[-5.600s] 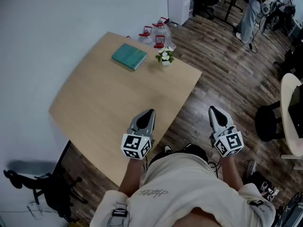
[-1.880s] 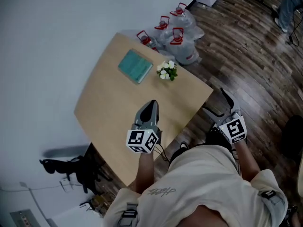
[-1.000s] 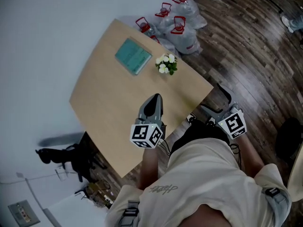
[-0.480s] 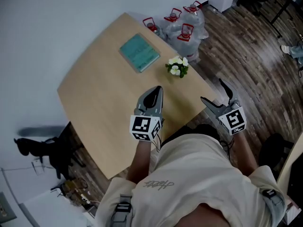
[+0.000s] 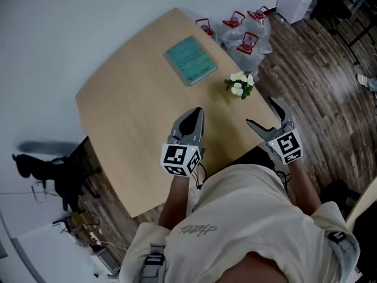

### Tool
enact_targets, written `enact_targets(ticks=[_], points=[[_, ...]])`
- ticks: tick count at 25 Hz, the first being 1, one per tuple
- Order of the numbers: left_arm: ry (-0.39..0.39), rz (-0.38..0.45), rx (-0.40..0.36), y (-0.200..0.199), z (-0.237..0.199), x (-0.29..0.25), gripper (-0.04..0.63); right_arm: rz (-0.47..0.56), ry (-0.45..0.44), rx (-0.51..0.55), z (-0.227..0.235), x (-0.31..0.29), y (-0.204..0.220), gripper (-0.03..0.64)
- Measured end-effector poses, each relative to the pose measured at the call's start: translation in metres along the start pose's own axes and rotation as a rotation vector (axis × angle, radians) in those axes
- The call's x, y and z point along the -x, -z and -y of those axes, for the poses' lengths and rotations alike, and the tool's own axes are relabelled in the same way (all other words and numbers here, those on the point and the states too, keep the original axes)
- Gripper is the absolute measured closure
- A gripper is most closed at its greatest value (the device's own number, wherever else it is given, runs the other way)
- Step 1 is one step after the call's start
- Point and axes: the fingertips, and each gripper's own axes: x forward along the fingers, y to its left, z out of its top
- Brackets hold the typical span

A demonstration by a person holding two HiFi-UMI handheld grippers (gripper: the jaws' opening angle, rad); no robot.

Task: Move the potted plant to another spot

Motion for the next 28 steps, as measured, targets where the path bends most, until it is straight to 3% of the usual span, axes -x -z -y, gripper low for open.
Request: enact_targets(ticks=[7, 13, 19, 28], points=[[-0.108, -0.002, 0.042, 0.010, -0.008, 0.021, 0.578, -0.032, -0.063, 0.015, 0.010, -0.019, 0.004, 0.187], [-0.212, -0.005, 0.067, 0.009, -0.007, 0.032, 0.578, -0.121, -0.115, 0.015, 0.027, -0.039, 0.040, 0.179], [-0.305, 0.000, 0.148, 0.011, 0.006, 0.026, 0.578, -0.166, -0.181, 0.003, 0.051, -0.052, 0.069, 0.178], [-0.417, -0.019, 0.183, 0.013, 0.032, -0.004, 0.578, -0.183, -0.326, 0.060, 0.064, -0.076, 0.107, 0.181]])
